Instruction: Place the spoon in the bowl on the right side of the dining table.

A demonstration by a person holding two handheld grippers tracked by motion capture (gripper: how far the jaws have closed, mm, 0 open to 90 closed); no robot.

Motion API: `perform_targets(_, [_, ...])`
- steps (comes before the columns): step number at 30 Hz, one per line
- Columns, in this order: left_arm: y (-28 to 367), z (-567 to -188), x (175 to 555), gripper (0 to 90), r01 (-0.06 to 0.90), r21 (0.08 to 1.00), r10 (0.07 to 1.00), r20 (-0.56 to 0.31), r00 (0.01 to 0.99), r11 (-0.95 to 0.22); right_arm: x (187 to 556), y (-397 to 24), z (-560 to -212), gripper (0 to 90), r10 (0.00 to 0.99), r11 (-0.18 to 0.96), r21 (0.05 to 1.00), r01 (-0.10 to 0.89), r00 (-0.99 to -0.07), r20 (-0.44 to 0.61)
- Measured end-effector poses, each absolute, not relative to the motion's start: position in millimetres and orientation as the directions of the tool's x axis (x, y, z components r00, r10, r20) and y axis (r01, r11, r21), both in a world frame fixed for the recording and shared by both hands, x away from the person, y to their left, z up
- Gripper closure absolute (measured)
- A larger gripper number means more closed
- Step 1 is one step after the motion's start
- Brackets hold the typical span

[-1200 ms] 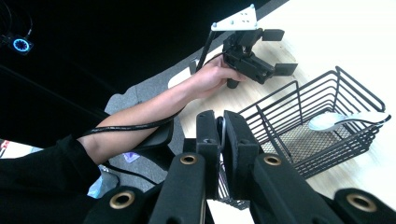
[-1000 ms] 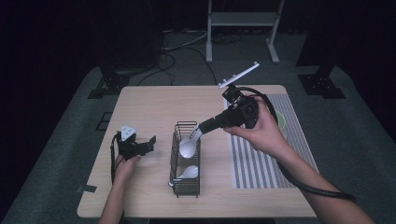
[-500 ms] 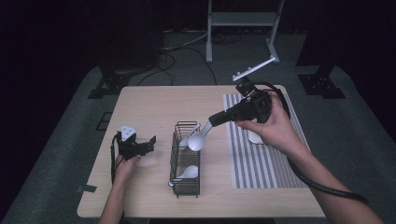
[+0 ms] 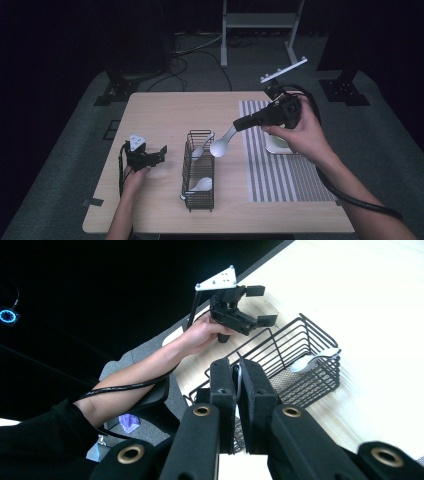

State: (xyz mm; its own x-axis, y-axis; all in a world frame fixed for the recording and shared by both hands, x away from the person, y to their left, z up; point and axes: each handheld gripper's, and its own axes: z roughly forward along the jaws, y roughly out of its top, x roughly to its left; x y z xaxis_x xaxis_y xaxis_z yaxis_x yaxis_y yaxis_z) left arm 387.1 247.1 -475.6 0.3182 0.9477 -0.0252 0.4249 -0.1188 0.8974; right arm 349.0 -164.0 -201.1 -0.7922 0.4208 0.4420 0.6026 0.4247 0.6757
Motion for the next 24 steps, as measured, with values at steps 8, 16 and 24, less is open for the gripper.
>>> perform_targets(8, [247, -476, 387, 0.0, 0.424, 0.898, 0.947, -0.023, 0.320, -0.121, 356, -185, -209, 85.3, 0.457, 0.389, 0.664, 0.639, -0.759, 0.463])
perform_targets(16, [247, -476, 387, 0.0, 0.423, 0.898, 0.947, -0.024, 0.320, -0.120, 362, -201, -215, 85.3, 0.489, 0.362, 0.657, 0.661, -0.735, 0.471])
perform_targets(24, [247, -476, 387, 0.0, 0.424, 0.898, 0.947, -0.024, 0.320, -0.120, 369, -212, -222, 85.3, 0.509, 0.338, 0.645, 0.685, -0.710, 0.487])
